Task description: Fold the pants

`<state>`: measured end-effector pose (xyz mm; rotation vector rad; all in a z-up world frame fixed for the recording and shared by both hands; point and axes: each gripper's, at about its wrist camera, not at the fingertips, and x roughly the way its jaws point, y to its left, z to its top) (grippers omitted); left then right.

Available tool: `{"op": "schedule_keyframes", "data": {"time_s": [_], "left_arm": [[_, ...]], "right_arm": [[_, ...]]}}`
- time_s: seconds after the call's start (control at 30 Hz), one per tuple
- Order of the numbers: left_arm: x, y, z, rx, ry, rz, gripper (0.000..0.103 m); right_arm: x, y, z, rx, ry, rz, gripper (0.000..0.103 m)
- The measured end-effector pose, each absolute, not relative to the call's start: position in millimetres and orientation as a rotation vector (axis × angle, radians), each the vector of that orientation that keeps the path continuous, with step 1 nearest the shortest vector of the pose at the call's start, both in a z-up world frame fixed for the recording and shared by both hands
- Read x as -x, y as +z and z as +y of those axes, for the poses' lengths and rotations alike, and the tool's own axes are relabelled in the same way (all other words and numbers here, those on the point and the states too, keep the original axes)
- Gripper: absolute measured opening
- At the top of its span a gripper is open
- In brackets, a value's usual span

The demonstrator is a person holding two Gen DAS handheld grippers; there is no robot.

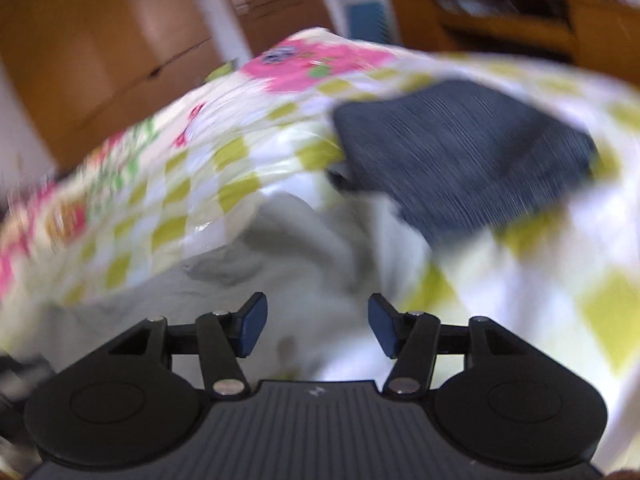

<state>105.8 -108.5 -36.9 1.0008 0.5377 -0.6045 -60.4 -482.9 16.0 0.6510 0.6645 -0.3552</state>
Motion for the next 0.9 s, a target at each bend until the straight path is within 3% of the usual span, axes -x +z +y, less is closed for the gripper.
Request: {"op": "schedule_keyframes", "data": {"time_s": [0.43,0.47,0.5,0.57,0.67,0.8,0.9], "left_arm": [[-92,-33,-132,-1.059,-0.617,0.558,0.038],[-90,-33,-133,-1.062,-0.618,0.558,0.038],[-90,-32,-135,-1.063,-0.619,0.559,0.038],[-86,-31,-138,-1.068,-0.624,0.556,0.038],[-80,-25,-142,-1.059,-0.643,0.537,0.039],[-71,-17,-150,-1.001,-0.678,0.508,0.049],[-64,-27,-158,-1.004,-0.711,0.5,0.049]], "right_arm": [[51,-25,-529,-0.991,-0.391,0.42,0.058],[51,-29,-531,-1.038,-0.381,0.398,0.049],[50,-33,-534,-1.089,-0.362,0.381,0.026],[50,-45,-541,-1.238,-0.321,0.37,0.008],[63,-25,-546,-1.294,-0.264,0.252,0.006],[97,24,-550,-1.193,-0.277,0.063,0.006],[96,14,-554,-1.119,-0.392,0.166,0.008]]}}
